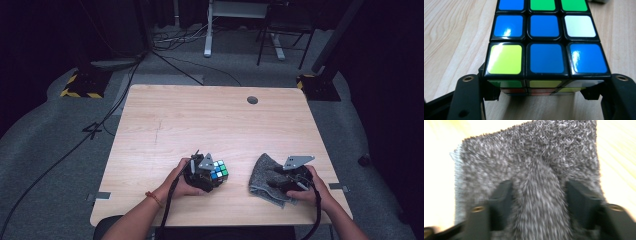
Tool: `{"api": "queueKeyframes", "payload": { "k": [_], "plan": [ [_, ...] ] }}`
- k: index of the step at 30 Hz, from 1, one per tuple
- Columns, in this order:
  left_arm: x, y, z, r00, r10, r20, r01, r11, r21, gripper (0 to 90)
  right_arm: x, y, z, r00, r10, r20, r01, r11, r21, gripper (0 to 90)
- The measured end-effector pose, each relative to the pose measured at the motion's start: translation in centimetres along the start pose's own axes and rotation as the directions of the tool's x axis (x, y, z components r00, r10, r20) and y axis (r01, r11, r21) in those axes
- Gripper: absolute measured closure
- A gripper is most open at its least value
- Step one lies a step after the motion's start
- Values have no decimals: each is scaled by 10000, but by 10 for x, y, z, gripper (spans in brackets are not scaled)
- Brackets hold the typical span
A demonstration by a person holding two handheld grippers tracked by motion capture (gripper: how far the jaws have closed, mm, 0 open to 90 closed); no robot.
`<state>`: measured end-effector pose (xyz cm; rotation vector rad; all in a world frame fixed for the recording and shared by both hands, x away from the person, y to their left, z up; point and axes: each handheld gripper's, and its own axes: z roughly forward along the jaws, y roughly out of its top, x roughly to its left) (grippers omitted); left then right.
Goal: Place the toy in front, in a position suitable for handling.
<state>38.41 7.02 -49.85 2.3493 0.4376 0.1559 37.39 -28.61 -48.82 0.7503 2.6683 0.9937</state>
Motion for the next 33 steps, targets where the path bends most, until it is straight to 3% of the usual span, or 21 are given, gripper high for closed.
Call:
{"api": "queueKeyframes", "payload": {
  "k": [4,5,7,13,24,33],
  "plan": [
    [1,1,-1,9999,111,-7,-111,9999,83,333,2,1,0,9999,-92,-129,92,10000,15,543],
    [0,1,-2,9999,155,-20,-155,9998,119,334,2,2,-1,9995,-230,-200,232,9997,65,624],
    [-1,2,-3,9994,331,-29,-330,9992,222,335,4,3,-1,9990,-364,-250,365,9993,33,670],
    [-3,4,-6,9981,622,-10,-622,9973,389,336,4,2,-1,9990,-407,-183,406,9991,-102,736],
    [-1,2,-12,9989,458,-48,-455,9980,446,337,0,3,3,9996,-229,-134,223,9988,-429,752],
    [-1,-2,-19,9991,428,-42,-425,9982,425,337,-1,10,9,9991,-344,-258,330,9980,-531,759]
  ]
}}
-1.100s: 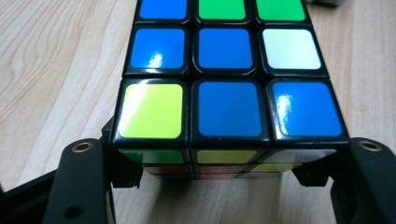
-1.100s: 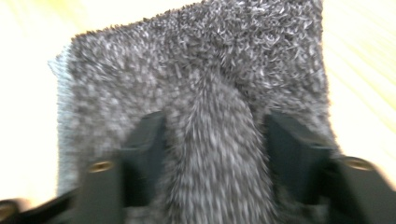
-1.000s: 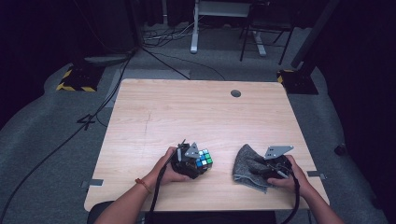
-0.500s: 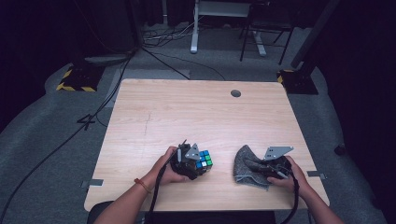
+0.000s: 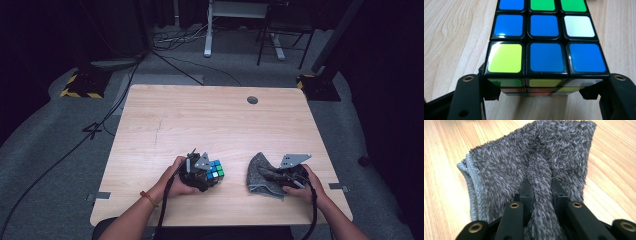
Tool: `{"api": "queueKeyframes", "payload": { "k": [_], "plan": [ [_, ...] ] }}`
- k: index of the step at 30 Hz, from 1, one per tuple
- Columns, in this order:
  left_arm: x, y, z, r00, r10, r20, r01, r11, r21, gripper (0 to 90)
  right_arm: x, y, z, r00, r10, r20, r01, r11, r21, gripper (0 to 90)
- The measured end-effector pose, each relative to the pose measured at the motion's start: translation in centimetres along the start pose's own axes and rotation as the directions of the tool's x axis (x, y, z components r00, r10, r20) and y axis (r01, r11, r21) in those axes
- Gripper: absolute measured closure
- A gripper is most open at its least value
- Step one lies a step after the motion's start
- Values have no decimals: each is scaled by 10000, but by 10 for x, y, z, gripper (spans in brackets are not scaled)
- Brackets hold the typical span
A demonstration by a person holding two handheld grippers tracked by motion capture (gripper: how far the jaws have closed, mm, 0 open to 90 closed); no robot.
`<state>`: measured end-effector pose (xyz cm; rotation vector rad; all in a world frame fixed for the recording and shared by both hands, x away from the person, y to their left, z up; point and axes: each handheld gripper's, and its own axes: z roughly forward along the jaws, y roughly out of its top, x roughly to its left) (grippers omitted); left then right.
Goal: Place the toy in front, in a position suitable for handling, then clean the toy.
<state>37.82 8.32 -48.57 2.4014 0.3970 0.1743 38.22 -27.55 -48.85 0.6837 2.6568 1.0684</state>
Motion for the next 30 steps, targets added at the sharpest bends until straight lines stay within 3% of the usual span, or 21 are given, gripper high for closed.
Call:
{"api": "queueKeyframes", "payload": {
  "k": [8,19,27,30],
  "plan": [
    [-3,-7,-7,9999,-14,-158,18,9998,201,337,-3,10,7,9997,-197,-162,194,9997,-144,780],
    [2,-15,-18,9980,-348,-529,362,9991,241,337,-3,36,2,9979,-575,-298,540,9928,-1073,787],
    [0,-6,-10,9984,-320,-463,332,9991,270,337,-1,50,-13,9976,-636,-262,579,9821,-1793,786],
    [-1,3,-6,9984,-126,-552,145,9993,342,337,1,57,-17,9971,-744,-187,693,9785,-1944,786]
  ]
}}
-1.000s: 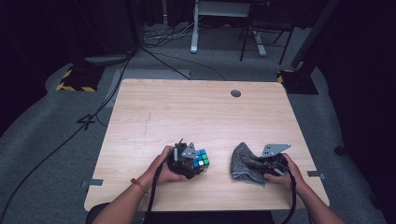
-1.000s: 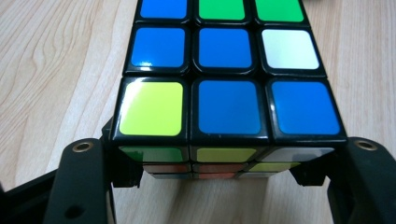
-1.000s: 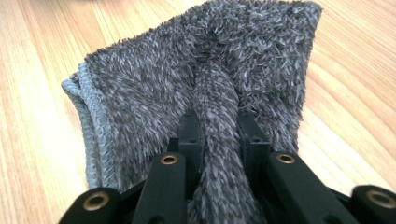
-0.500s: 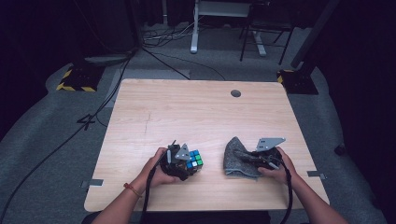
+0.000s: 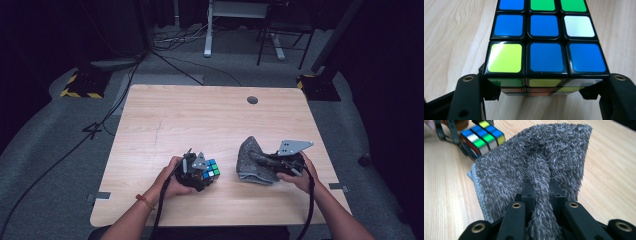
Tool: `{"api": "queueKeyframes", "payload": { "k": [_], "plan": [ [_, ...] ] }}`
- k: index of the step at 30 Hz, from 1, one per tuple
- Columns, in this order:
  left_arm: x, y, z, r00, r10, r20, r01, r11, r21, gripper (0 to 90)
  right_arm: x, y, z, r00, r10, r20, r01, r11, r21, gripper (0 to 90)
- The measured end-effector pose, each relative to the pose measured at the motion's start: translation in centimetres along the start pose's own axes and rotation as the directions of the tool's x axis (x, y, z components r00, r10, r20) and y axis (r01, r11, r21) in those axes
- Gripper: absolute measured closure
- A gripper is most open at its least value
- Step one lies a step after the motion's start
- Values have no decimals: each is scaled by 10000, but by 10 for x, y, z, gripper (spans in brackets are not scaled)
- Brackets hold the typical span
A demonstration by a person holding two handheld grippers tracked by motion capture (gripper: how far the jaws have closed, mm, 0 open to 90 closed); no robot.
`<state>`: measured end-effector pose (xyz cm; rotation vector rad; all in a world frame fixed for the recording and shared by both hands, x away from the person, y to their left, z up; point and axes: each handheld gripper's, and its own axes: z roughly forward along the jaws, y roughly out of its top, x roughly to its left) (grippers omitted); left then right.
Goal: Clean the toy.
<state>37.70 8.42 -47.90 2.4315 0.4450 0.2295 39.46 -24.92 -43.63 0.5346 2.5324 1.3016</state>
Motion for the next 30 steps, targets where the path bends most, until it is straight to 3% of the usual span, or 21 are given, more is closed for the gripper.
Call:
{"api": "queueKeyframes", "payload": {
  "k": [9,13,16,18,20,23,26,30],
  "plan": [
    [2,27,-1,9987,514,-33,-515,9982,-302,338,14,35,1,9979,-612,-200,606,9977,-289,786],
    [1,36,-1,9972,748,-76,-750,9967,-299,338,22,57,9,9943,-933,-509,919,9953,-304,785],
    [-3,42,-3,9968,795,-3,-794,9953,-561,338,33,66,18,9901,-1175,-768,1174,9931,-67,783],
    [-6,46,-5,9955,943,-72,-946,9935,-630,338,40,69,26,9866,-1368,-892,1386,9902,152,782],
    [-10,49,-3,9935,1131,-135,-1135,9928,-388,338,47,71,33,9838,-1498,-980,1528,9880,232,780],
    [-13,50,2,9947,1026,-16,-1026,9942,-310,338,53,73,38,9824,-1693,-789,1727,9842,388,778],
    [-14,51,6,9934,1136,-152,-1137,9935,-49,338,54,71,42,9800,-1916,-532,1947,9790,601,776],
    [-15,48,6,9924,1217,-166,-1218,9925,-42,339,47,64,42,9842,-1735,-349,1754,9825,630,776]
  ]
}}
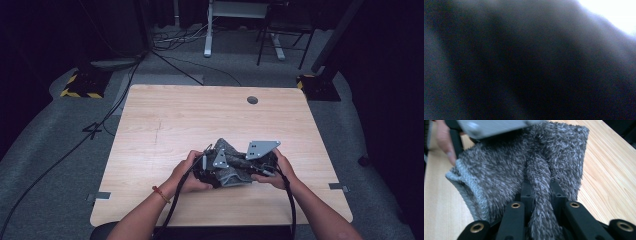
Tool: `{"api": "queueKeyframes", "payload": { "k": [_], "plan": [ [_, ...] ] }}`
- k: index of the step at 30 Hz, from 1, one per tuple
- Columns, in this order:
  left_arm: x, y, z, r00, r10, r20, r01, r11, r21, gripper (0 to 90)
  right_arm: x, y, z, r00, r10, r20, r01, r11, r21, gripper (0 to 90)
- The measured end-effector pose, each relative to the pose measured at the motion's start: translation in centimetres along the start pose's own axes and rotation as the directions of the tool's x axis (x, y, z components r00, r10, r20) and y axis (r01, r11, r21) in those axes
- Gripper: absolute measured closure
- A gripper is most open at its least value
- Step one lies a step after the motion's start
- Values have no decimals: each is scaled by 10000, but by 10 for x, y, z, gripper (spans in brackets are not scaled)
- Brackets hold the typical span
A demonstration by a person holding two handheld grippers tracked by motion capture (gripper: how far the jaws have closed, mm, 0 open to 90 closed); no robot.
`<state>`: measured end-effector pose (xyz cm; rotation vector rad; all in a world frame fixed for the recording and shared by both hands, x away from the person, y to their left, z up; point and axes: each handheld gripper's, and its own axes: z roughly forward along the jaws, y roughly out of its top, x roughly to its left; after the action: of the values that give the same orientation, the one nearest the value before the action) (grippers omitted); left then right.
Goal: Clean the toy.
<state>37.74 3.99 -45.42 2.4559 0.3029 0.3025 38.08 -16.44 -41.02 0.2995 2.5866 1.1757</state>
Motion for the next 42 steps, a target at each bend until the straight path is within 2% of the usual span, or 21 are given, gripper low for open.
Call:
{"api": "queueKeyframes", "payload": {
  "k": [5,8,10,14,17,19,20,21,24,29,36,39,40,41,42],
  "plan": [
    [-1,-2,-9,10000,5,90,-2,9995,-322,339,-11,-12,-6,9983,366,455,-371,9993,96,778],
    [-2,-3,-17,9999,-21,134,30,9978,-658,339,-16,-19,-7,9961,404,779,-431,9985,328,778],
    [-3,-3,-20,10000,23,72,-18,9975,-706,339,-19,-25,-9,9957,593,705,-618,9975,347,778],
    [-2,-5,-20,9999,-32,130,40,9983,-579,339,-18,-24,-13,9958,583,713,-597,9980,184,778],
    [-4,-4,-13,9999,-28,167,34,9994,-343,339,-13,-19,-16,9971,392,657,-389,9992,-60,778],
    [-7,-1,-7,9997,132,228,-128,9997,-185,339,-8,-14,-17,9983,280,504,-269,9994,-236,778],
    [-9,1,-4,9994,210,257,-207,9997,-137,339,-5,-12,-17,9990,186,395,-175,9994,-282,778],
    [-13,5,1,9988,380,322,-377,9992,-103,339,3,-7,-15,10000,-23,93,26,9995,-323,778],
    [-16,9,4,9979,532,361,-530,9986,-51,339,11,-3,-12,9996,-272,-81,270,9994,-226,777],
    [-17,8,6,9982,464,381,-465,9989,11,339,19,0,-7,9989,-419,-216,414,9989,-216,776],
    [-15,6,3,9987,424,284,-426,9991,60,339,11,-5,-7,9988,-377,306,381,9992,-118,776],
    [-14,5,1,9991,350,253,-350,9994,19,339,1,-13,-9,9983,-95,581,94,10000,10,777],
    [-13,4,-1,9991,353,248,-352,9994,-63,339,1,-13,-9,9983,-95,581,94,10000,10,777],
    [-13,3,-5,9993,277,242,-271,9993,-247,339,-4,-17,-10,9961,-23,883,6,9998,192,777],
    [-13,3,-5,9993,277,242,-271,9993,-247,339,-4,-17,-10,9961,-23,883,6,9998,192,777]
  ]
}}
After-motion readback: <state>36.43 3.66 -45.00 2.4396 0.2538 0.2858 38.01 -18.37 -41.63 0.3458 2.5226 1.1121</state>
